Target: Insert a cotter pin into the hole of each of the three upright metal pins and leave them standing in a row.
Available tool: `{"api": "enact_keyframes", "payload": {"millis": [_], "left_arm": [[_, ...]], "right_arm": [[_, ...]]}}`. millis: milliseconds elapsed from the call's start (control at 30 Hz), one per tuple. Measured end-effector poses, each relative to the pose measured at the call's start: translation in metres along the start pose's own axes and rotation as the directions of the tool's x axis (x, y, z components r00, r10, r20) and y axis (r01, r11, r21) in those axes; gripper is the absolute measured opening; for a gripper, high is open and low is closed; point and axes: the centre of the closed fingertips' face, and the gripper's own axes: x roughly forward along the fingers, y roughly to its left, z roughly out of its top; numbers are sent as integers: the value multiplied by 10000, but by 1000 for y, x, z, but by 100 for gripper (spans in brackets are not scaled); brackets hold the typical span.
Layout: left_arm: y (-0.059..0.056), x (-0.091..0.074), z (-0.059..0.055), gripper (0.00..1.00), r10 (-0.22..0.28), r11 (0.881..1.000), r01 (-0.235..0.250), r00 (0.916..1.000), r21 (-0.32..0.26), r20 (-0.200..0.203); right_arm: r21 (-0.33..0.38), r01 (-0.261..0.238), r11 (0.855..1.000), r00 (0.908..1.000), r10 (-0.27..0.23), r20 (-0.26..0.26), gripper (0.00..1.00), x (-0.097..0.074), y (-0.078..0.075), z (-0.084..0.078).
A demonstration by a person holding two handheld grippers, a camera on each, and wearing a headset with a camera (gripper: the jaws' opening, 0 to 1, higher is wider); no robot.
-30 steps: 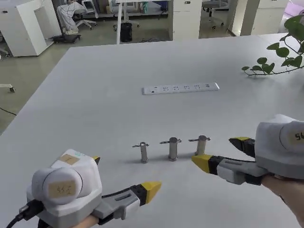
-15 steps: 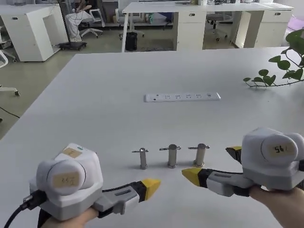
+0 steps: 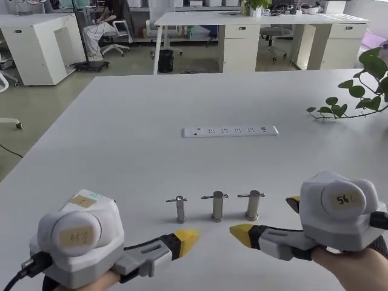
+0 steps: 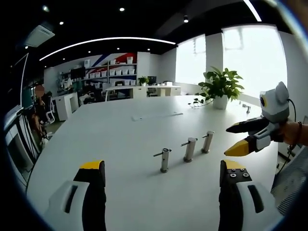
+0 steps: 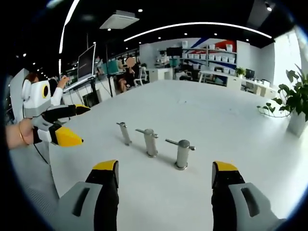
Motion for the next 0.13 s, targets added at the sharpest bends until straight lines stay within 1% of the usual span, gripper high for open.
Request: {"api": "enact_keyframes", "payload": {"millis": [133], "left_arm": [[3, 0, 0, 99, 89, 9999, -89, 10000, -143, 3]], "right_arm": [[296, 85, 9995, 9998, -90, 148, 76, -1, -2, 3]]}}
